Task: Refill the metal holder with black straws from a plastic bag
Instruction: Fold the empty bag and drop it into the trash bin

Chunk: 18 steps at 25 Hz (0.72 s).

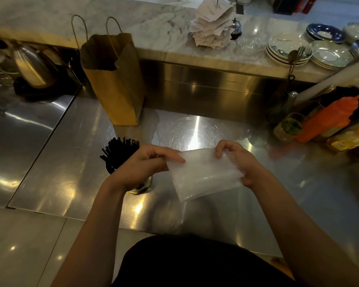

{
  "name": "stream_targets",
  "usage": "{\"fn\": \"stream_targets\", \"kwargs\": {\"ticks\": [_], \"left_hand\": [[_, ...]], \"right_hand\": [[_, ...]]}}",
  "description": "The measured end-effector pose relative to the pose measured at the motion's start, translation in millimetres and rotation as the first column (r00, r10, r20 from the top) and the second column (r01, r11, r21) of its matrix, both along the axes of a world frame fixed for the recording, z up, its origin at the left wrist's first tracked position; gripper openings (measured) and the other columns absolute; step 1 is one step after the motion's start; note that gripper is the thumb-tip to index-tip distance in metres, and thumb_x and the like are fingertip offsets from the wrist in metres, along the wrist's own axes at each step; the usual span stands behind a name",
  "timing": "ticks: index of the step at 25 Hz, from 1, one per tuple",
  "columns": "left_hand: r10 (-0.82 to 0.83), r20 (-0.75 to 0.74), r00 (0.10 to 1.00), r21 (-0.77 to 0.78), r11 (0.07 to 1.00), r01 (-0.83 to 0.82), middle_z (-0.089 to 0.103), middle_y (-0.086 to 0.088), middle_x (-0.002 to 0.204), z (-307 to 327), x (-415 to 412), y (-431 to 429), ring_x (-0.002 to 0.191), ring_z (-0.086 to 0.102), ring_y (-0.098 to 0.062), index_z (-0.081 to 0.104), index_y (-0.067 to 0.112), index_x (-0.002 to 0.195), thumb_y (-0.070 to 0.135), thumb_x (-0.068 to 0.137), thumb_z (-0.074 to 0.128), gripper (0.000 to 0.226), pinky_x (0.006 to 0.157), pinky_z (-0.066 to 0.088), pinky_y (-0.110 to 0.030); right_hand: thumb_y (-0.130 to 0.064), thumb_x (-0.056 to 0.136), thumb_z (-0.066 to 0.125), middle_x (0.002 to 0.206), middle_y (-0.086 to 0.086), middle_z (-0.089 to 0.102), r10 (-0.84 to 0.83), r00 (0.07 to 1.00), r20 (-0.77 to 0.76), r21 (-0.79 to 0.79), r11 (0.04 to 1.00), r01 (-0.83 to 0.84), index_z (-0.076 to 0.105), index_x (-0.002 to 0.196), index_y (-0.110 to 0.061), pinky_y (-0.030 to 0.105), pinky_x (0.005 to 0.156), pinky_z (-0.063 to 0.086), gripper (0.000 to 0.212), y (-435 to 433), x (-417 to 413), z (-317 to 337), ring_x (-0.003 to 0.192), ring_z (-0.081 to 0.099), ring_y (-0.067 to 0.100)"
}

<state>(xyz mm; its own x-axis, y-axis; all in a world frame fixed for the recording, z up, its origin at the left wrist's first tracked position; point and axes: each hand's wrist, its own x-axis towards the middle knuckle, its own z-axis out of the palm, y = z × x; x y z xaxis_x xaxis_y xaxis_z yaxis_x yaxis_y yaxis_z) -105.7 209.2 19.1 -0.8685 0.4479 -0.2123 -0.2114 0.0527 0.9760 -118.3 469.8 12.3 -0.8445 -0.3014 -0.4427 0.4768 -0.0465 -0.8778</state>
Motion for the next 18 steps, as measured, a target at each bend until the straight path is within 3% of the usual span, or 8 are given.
{"fn": "stream_targets", "kwargs": {"ticks": [3, 5, 7, 9, 12, 14, 16, 18], "left_hand": [[0.144, 0.278, 0.950, 0.160, 0.968, -0.194, 0.070, -0.011, 0.105, -3, 1, 4, 0.094, 0.070, -0.025, 0.069, 0.016, 0.104, 0.009, 0.091, 0.044, 0.029, 0.073, 0.058, -0.031], [0.202, 0.324, 0.924, 0.117, 0.961, -0.251, 0.066, -0.011, 0.107, -8, 4, 10, 0.086, 0.070, -0.022, 0.060, 0.021, 0.115, 0.029, 0.093, 0.055, 0.024, 0.068, 0.057, -0.032], [0.165, 0.297, 0.941, 0.047, 0.981, -0.187, 0.066, -0.009, 0.111, -16, 9, 18, 0.095, 0.070, -0.023, 0.059, 0.021, 0.119, 0.035, 0.086, 0.066, 0.035, 0.074, 0.058, -0.034], [0.166, 0.281, 0.945, 0.047, 0.981, -0.186, 0.072, -0.007, 0.106, -18, 15, 22, 0.097, 0.071, -0.022, 0.063, 0.016, 0.115, 0.022, 0.080, 0.072, 0.037, 0.075, 0.058, -0.032], [0.221, 0.139, 0.965, -0.009, 0.975, -0.222, 0.076, -0.006, 0.094, -14, 16, 15, 0.089, 0.073, -0.020, 0.066, 0.007, 0.111, 0.008, 0.083, 0.071, 0.028, 0.071, 0.058, -0.027], [0.229, 0.047, 0.972, -0.043, 0.973, -0.227, 0.075, -0.008, 0.092, -12, 15, 8, 0.086, 0.074, -0.021, 0.066, 0.005, 0.109, 0.007, 0.082, 0.072, 0.028, 0.070, 0.057, -0.025], [0.231, -0.009, 0.973, -0.061, 0.971, -0.231, 0.074, -0.011, 0.092, -9, 16, 2, 0.083, 0.074, -0.021, 0.067, 0.005, 0.107, 0.005, 0.081, 0.073, 0.027, 0.069, 0.058, -0.025], [0.221, -0.048, 0.974, -0.067, 0.972, -0.224, 0.074, -0.012, 0.094, -7, 18, -4, 0.083, 0.074, -0.020, 0.067, 0.005, 0.107, 0.003, 0.082, 0.072, 0.026, 0.069, 0.057, -0.024]], "right_hand": [[0.020, 0.081, 0.036, 0.065, 0.003, 0.061, 0.020, 0.998, -0.060, 0.038, 0.999, -0.018, 0.060, 0.051, -0.017, 0.025, 0.049, 0.051, 0.054, -3, -3, 1, 0.057, 0.061, 0.018], [0.022, 0.078, 0.034, 0.069, 0.004, 0.059, 0.037, 0.991, -0.126, 0.068, 0.997, -0.028, 0.059, 0.051, -0.017, 0.026, 0.053, 0.050, 0.054, -5, -4, 1, 0.062, 0.060, 0.018], [0.023, 0.078, 0.033, 0.070, 0.004, 0.059, 0.031, 0.983, -0.182, 0.083, 0.996, -0.016, 0.059, 0.053, -0.015, 0.027, 0.054, 0.050, 0.053, -10, -5, 3, 0.065, 0.059, 0.018], [0.019, 0.083, 0.037, 0.075, 0.003, 0.063, -0.026, 0.978, -0.209, 0.079, 0.996, 0.043, 0.065, 0.063, -0.017, 0.027, 0.056, 0.051, 0.049, -16, -5, 6, 0.069, 0.062, 0.019], [-0.016, 0.098, 0.046, 0.096, 0.001, 0.070, -0.145, 0.988, -0.061, -0.058, 0.988, 0.141, 0.070, 0.107, -0.023, 0.036, 0.066, 0.057, 0.027, -21, -2, 11, 0.084, 0.069, 0.020], [-0.042, 0.095, 0.050, 0.114, 0.008, 0.067, -0.100, 0.993, 0.063, -0.082, 0.991, 0.105, 0.062, 0.125, -0.025, 0.048, 0.079, 0.058, 0.036, -23, 3, 13, 0.099, 0.069, 0.029], [-0.038, 0.087, 0.062, 0.114, 0.008, 0.069, 0.041, 0.998, 0.042, 0.036, 0.998, -0.043, 0.059, 0.127, -0.022, 0.049, 0.083, 0.058, 0.044, -24, 8, 10, 0.103, 0.069, 0.029], [-0.014, 0.079, 0.075, 0.105, 0.009, 0.073, 0.130, 0.990, -0.059, 0.152, 0.981, -0.120, 0.061, 0.123, -0.018, 0.044, 0.078, 0.061, 0.047, -28, 9, 8, 0.097, 0.072, 0.029]]}}
